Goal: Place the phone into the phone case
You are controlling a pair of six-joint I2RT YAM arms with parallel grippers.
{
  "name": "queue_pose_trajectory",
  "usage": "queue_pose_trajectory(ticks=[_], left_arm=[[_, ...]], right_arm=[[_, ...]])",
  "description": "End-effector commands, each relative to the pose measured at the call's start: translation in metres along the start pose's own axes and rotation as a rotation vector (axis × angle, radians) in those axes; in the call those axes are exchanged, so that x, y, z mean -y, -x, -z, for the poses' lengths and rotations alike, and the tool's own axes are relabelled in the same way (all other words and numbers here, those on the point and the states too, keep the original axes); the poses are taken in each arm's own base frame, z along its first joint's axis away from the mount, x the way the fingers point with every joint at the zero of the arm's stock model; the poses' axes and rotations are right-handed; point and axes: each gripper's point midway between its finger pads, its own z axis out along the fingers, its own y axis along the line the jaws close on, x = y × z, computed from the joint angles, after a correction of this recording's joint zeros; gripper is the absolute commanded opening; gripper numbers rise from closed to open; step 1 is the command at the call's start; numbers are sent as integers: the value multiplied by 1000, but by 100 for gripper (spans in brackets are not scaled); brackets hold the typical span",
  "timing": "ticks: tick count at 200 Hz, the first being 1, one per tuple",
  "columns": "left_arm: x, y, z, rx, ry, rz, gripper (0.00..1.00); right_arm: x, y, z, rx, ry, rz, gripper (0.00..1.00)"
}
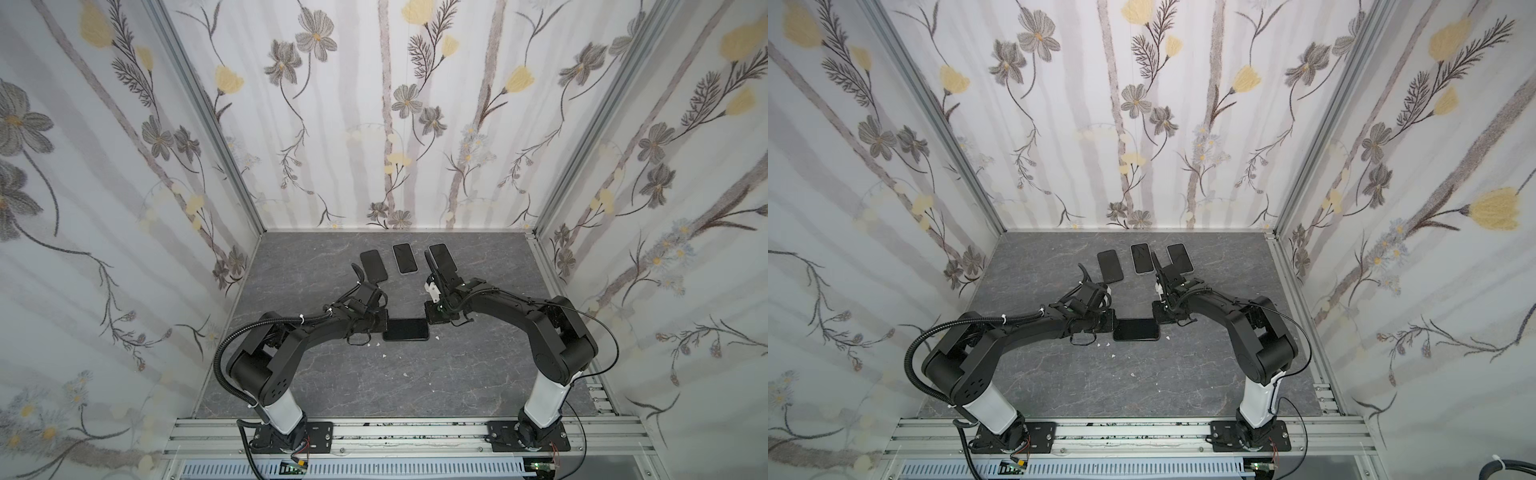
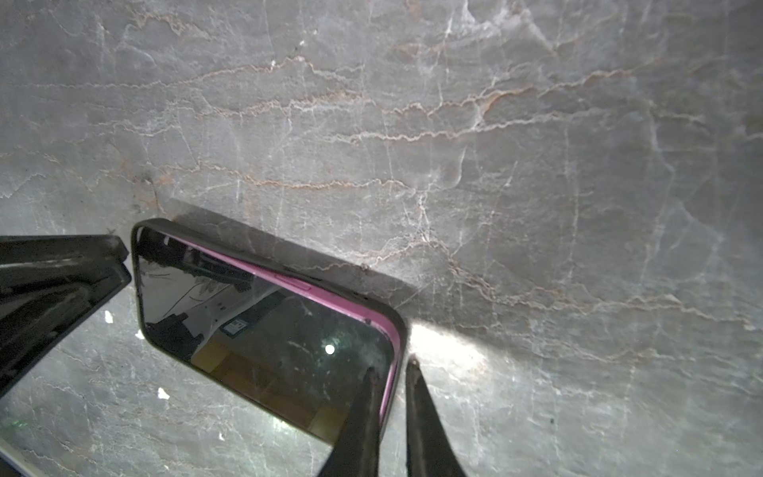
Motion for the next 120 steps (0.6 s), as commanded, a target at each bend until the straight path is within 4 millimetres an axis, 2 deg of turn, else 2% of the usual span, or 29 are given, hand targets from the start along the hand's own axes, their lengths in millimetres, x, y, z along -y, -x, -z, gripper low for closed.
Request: queue_pose_trajectory(ticks=[1,120], left_arm=[[2,3,-1,5,-5,-8,17],[-4,2,2,13,19,-9,16]], right_arm=[[0,-3,-1,-25,-4,15,15],[2,-2,-10,-45,-12,18,12]])
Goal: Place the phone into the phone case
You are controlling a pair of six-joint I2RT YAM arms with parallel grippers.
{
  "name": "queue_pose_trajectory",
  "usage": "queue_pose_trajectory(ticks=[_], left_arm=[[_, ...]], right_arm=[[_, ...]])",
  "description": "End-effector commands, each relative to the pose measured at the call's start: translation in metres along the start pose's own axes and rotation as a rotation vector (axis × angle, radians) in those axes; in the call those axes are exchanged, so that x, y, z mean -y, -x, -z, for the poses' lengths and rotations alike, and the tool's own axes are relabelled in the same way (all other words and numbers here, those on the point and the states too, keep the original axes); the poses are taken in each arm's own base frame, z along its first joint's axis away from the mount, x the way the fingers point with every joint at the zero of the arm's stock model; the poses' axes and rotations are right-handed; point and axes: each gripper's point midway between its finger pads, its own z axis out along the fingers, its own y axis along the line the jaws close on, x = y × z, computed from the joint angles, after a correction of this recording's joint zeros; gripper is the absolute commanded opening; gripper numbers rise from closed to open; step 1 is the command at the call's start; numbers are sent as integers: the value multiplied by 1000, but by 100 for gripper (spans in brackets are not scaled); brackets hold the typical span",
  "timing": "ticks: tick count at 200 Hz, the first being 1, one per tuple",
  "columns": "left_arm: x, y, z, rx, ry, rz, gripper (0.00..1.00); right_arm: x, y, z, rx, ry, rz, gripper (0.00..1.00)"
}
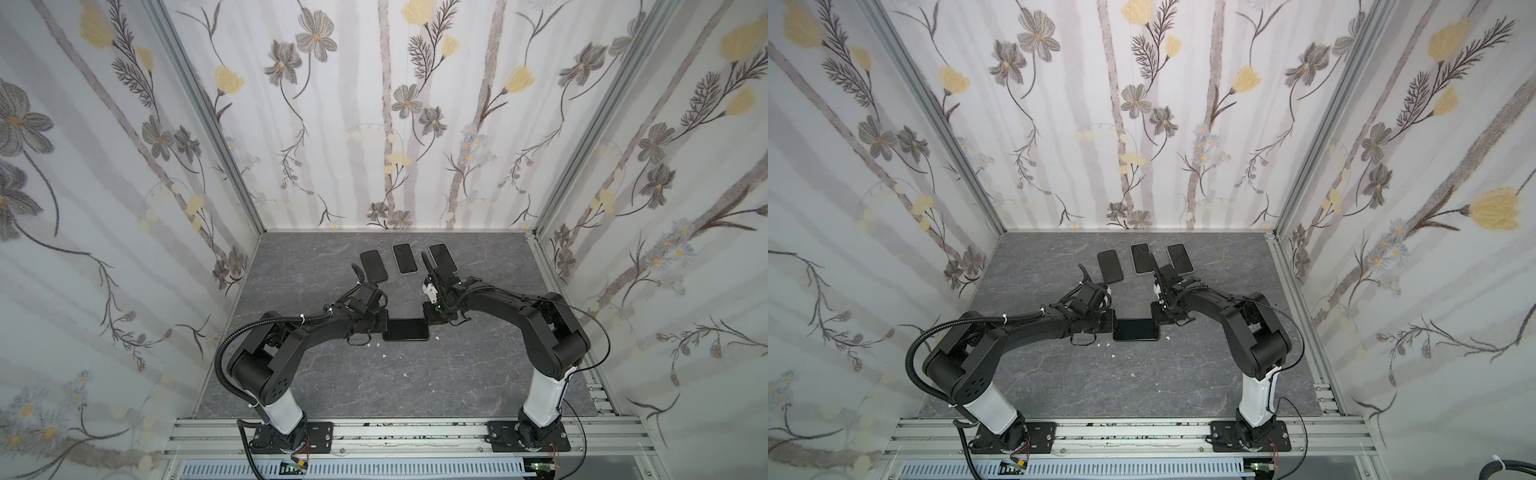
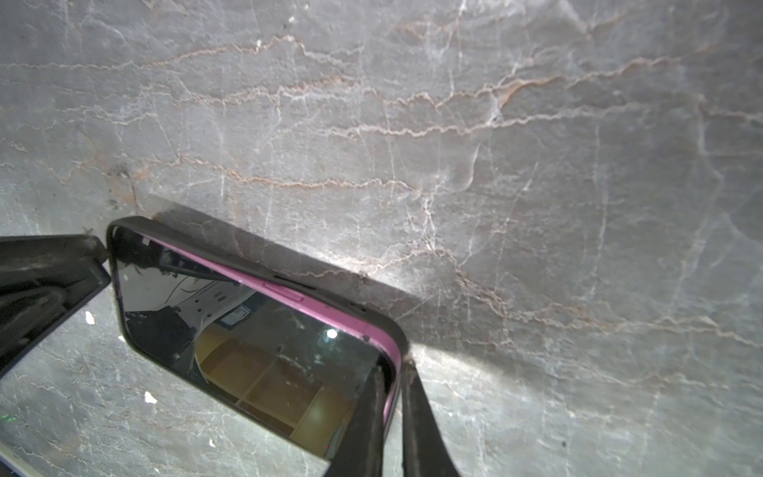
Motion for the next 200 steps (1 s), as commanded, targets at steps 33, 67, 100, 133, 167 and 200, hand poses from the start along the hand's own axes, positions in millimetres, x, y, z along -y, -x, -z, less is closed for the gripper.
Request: queue_pose_trajectory(ticks=[33,67,100,133,167,200], left_arm=[[-5,-1,0,4,21,-10,15],[-6,-4,-3,-7,19,-11,15],[-6,-6,-4,-13,18,-13,15],[-6,-6,-3,-13,17,-15,15],[-7,-6,-3,-14,19,-14,15],[-7,-7,-2,-13,19,-11,15]], right_arm=[[2,-5,-5,-27,-10,10,12],[5,-7,-9,-43,-22,9,12],[9,-13,-14,-69,-40,7,11],[17,-22,-20,-99,-93,12,11],[24,-33,-26,-144,-133,24,9],[27,-43,-32,-177,-163,40,9]])
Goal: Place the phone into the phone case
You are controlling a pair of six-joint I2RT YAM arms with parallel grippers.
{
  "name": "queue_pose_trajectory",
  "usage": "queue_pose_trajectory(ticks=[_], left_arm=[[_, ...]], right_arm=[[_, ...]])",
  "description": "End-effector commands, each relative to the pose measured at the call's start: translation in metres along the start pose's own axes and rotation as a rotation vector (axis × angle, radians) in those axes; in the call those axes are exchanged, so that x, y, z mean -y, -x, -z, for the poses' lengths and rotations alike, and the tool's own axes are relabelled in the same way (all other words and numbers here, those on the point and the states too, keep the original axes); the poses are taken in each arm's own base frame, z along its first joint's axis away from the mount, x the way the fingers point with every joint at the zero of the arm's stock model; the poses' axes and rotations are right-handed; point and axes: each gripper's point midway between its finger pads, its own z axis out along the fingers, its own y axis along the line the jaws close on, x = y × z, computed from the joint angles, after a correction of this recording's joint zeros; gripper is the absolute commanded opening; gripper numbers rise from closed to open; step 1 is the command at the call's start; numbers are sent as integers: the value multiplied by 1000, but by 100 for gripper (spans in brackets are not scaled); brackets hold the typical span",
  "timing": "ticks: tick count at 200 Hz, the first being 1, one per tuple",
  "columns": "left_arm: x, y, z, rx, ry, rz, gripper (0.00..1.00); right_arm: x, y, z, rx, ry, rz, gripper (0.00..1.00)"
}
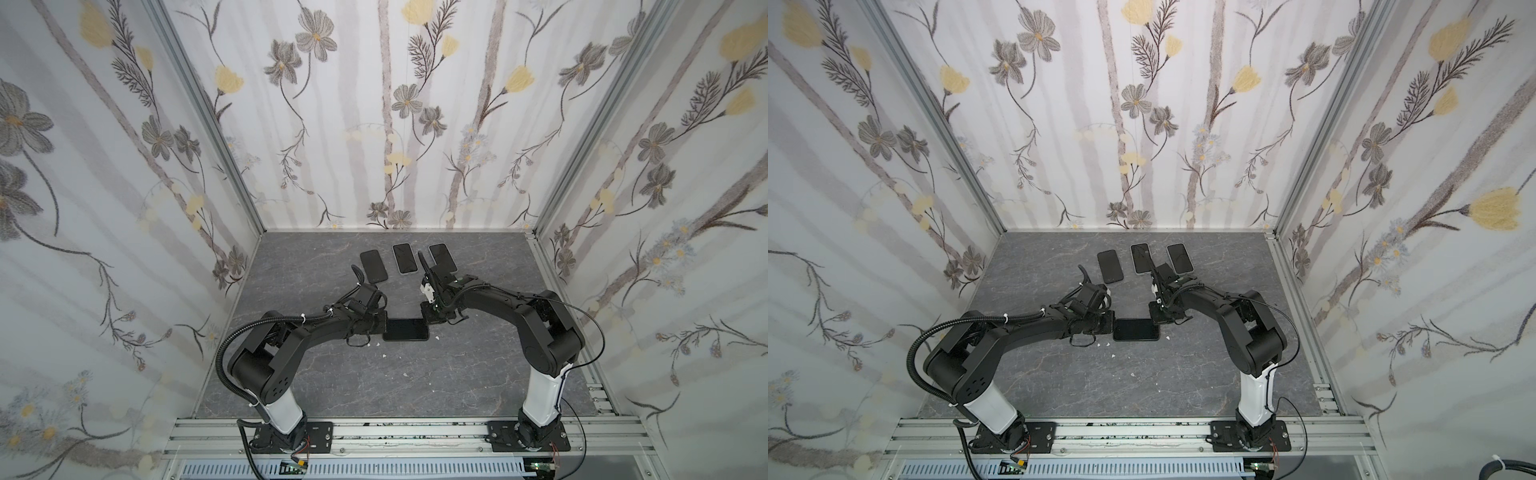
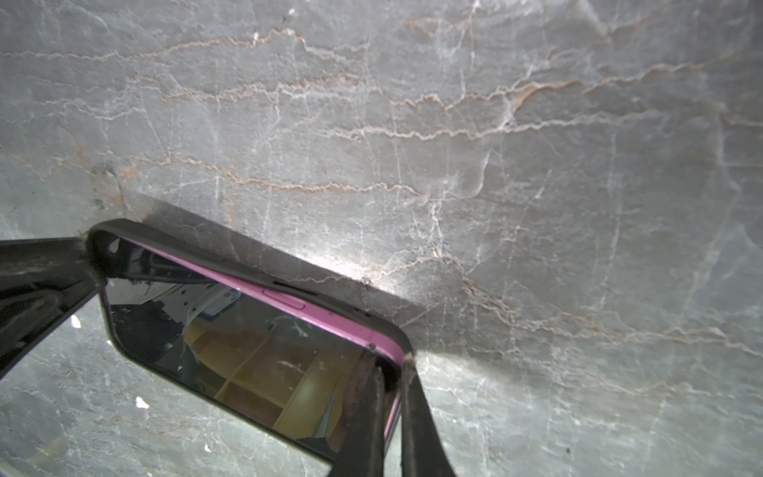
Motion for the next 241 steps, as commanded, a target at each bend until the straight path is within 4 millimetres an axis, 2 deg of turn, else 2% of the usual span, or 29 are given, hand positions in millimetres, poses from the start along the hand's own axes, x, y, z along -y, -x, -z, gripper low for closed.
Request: queue_pose_trajectory(ticks=[1,53,88,142,170,200,220,241], left_arm=[[-2,-1,1,1,6,-8,15],[-2,-3,0,-1,4,-1,15],[-3,-3,0,-1,5,0,15],[-3,-2,0,-1,7,-4,15],[-3,-2,0,1,6,-3,15],[-3,-3,1,0,8,-5,15],[-4,-2,3,4,10,-6,15],[-4,-3,4,8,12,-9,15]], right_arm=[[22,-34,-20,-125,-112,16,9],[21,-36,-24,-133,-124,27,9],[26,-43,-33,-165,-136,22,10],[10,-41,-30,-160,-55,22,11],[-2,-30,-21,-123,-5,15,10],[-4,-22,-15,-103,-4,7,12],[-8,-11,-2,-60,6,5,19],[-12,4,17,-1,0,9,21]])
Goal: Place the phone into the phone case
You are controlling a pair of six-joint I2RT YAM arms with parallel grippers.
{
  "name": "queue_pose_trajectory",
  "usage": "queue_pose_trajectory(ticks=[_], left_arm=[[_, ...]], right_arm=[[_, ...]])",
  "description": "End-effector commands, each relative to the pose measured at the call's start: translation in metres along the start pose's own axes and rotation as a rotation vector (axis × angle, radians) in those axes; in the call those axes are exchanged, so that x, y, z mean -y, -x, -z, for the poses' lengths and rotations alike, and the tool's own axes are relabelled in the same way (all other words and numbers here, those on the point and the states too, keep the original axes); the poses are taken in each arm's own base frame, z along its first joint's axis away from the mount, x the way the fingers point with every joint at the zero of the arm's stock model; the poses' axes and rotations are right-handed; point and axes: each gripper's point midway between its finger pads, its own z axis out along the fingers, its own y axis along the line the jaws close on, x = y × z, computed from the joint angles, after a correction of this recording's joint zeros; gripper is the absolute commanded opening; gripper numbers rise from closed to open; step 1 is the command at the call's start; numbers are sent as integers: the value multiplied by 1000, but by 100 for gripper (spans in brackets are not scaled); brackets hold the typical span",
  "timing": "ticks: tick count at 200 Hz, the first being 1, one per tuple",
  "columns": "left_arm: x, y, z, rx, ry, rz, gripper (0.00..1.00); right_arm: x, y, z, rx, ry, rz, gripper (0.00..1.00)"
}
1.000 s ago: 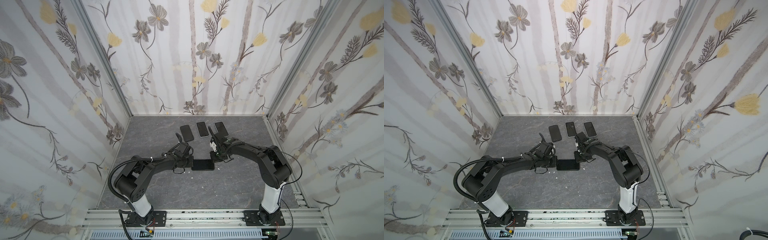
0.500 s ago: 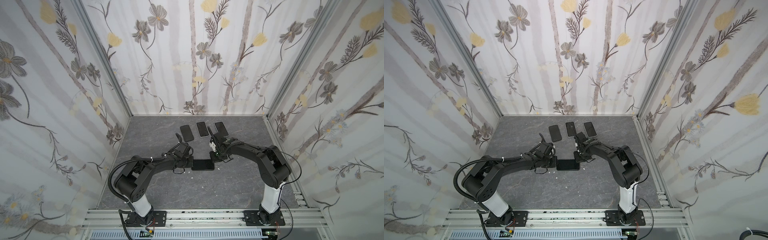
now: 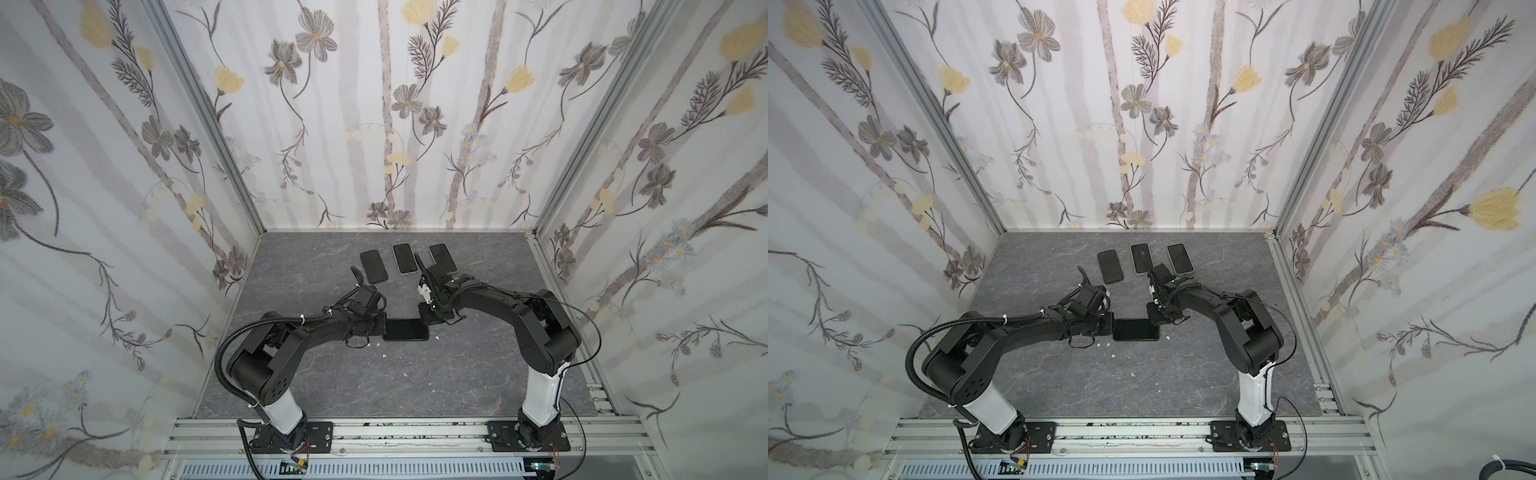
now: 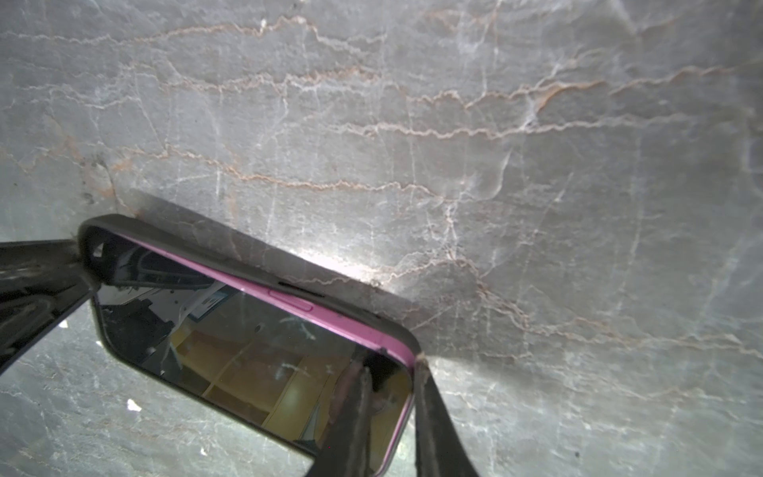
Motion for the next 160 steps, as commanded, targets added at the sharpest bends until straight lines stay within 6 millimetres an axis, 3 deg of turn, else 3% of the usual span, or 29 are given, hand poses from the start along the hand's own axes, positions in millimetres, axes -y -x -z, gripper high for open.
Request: queue_pose_trajectory(ticks=[1,30,160], left_arm=[[-2,1,2,11,9,-10,15],[-1,2,2,12,4,-9,15],[0,2,3,10,-1,-10,15]], right_arm=[[-2,-2,9,-7,-10,-9,21],[-5,8,19,17,-6,-6,21],[7,-7,-4,-80,-45,-8,13]])
